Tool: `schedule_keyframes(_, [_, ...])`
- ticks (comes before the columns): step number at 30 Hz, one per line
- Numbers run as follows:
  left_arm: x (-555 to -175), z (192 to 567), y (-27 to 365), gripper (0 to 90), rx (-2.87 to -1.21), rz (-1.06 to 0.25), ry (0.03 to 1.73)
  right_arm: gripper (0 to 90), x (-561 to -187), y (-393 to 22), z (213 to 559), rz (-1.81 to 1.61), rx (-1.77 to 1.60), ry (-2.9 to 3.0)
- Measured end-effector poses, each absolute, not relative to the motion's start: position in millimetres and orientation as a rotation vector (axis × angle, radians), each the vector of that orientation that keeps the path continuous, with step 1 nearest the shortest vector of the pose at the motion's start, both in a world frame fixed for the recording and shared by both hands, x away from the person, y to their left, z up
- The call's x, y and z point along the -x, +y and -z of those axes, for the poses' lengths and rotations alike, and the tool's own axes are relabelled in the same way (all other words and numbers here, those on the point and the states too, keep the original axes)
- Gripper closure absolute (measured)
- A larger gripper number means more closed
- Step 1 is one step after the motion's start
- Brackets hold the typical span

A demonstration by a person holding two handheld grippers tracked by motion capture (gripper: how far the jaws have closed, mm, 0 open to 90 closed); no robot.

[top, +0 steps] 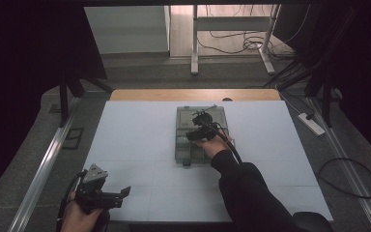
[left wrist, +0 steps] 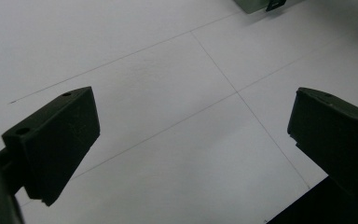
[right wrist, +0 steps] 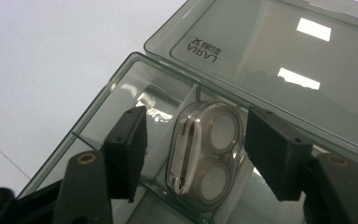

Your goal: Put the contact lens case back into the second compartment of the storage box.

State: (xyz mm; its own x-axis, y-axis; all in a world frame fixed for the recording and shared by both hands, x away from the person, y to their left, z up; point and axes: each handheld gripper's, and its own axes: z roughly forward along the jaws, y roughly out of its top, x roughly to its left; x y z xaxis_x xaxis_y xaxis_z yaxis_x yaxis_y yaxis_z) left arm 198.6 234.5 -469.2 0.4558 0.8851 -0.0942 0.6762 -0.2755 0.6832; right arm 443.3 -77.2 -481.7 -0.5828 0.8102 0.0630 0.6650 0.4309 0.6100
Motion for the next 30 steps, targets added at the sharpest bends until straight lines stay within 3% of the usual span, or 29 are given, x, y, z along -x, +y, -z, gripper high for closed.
schedule_keyframes(30, [-199.1,468.2,233.8,1.3,-2.052,-0.402,1.272,23.1,-424.9,-96.9,463.1,-0.975,-1.115,2.608])
